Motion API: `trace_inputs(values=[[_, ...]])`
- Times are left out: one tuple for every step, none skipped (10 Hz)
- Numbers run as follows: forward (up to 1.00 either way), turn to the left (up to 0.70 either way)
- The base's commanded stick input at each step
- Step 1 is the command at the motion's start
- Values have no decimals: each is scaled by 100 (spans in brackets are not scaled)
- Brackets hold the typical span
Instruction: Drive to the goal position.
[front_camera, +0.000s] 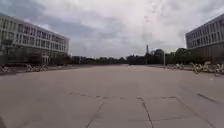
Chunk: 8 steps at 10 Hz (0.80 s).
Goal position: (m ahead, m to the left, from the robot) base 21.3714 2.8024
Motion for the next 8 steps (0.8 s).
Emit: trace_inputs(values=[[70,0],[70,0],[70,0],[70,0],[70,0],[70,0],[70,0],[70,0]])
